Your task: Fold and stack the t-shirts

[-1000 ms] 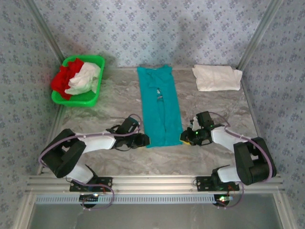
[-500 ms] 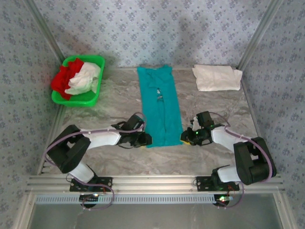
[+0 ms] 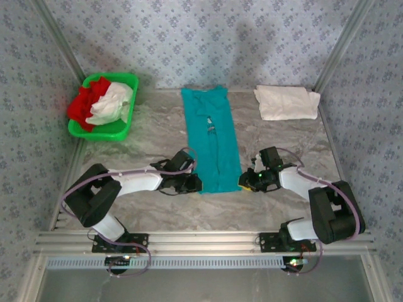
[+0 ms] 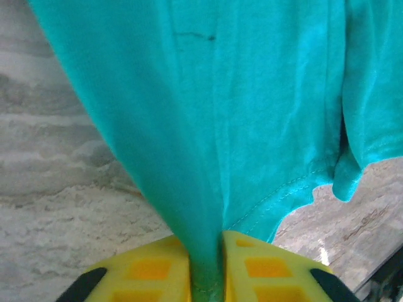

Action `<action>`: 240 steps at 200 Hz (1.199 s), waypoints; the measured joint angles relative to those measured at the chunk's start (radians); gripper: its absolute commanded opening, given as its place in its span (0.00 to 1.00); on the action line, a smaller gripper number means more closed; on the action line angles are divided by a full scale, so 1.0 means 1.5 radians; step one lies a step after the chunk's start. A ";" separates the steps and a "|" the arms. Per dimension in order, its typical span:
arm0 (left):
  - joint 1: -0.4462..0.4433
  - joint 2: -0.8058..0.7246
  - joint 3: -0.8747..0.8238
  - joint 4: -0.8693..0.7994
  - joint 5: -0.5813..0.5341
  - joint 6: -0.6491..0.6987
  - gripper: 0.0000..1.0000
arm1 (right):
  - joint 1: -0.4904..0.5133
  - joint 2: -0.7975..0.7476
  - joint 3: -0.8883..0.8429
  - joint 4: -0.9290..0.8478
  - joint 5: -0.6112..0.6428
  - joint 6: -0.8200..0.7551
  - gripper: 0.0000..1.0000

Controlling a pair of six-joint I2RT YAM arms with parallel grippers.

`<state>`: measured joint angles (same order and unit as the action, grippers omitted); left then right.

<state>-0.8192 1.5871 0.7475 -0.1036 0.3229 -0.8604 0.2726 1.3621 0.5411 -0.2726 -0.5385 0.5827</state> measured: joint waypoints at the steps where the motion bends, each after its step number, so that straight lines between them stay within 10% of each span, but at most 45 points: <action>1: 0.000 0.000 0.000 0.000 0.000 0.001 0.04 | 0.000 0.000 0.000 0.000 0.000 0.000 0.24; 63: 0.000 -0.002 0.000 -0.022 -0.033 0.005 0.00 | -0.006 -0.076 0.004 -0.058 0.010 -0.012 0.48; 164: 0.007 -0.028 -0.030 -0.034 -0.059 0.004 0.00 | 0.047 0.013 0.006 -0.004 -0.041 0.009 0.37; 240: 0.010 -0.058 -0.050 -0.034 -0.071 0.004 0.00 | 0.062 0.042 0.008 0.023 -0.036 0.043 0.04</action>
<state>-0.8047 1.4994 0.6727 -0.1539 0.2157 -0.8543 0.3653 1.4246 0.5526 -0.2382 -0.5919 0.6476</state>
